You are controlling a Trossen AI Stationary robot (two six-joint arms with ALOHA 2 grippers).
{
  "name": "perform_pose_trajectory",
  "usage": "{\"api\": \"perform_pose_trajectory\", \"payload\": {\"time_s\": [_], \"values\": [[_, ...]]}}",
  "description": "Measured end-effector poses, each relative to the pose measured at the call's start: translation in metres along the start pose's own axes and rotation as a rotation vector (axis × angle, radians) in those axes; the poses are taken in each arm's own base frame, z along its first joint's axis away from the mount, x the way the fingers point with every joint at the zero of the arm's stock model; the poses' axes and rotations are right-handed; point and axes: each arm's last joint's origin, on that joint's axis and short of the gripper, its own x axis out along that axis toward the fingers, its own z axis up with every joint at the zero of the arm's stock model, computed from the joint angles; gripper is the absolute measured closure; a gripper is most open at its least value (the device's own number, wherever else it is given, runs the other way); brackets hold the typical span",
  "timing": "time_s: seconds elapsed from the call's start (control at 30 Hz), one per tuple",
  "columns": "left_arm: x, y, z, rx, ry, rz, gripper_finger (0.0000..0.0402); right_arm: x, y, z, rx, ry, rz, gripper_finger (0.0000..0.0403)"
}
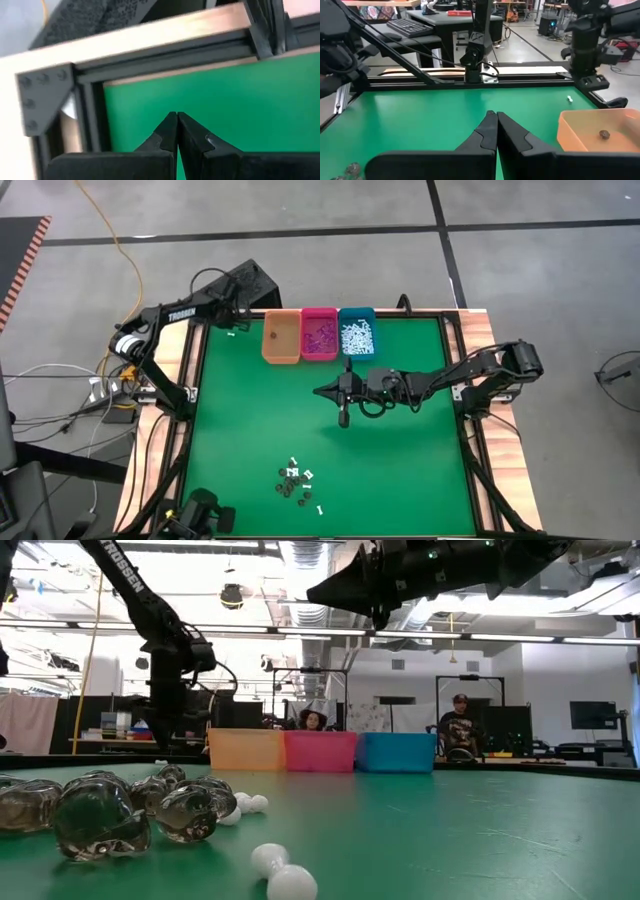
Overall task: Sort Halloween decoration
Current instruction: Put the white bone toy into the blue bin
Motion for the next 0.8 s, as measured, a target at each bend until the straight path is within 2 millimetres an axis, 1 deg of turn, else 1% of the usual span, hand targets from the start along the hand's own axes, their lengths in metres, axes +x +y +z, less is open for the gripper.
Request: {"api": "perform_pose_trajectory", "payload": {"time_s": [0.1,0.2,0.4,0.57,0.8], "values": [[0.005,-0.001,-0.005,-0.039,-0.010,-0.008,0.0401,0.000,0.002,0.000,-0.001,-0.002,0.005,0.0373],[0.008,-0.002,-0.006,-0.109,-0.048,-0.019,0.0401,0.000,0.002,0.000,-0.001,-0.001,0.005,0.0373],[0.016,0.002,-0.013,-0.193,-0.055,-0.013,0.0401,0.000,0.003,0.000,-0.001,-0.002,0.008,0.0372],[0.019,0.002,-0.017,-0.263,-0.052,-0.031,0.0401,-0.001,0.004,0.000,-0.014,-0.002,0.012,0.0373],[0.022,-0.011,-0.028,-0.386,-0.047,-0.153,0.0401,-0.001,0.006,0.000,-0.018,-0.003,0.018,0.0372]]}}
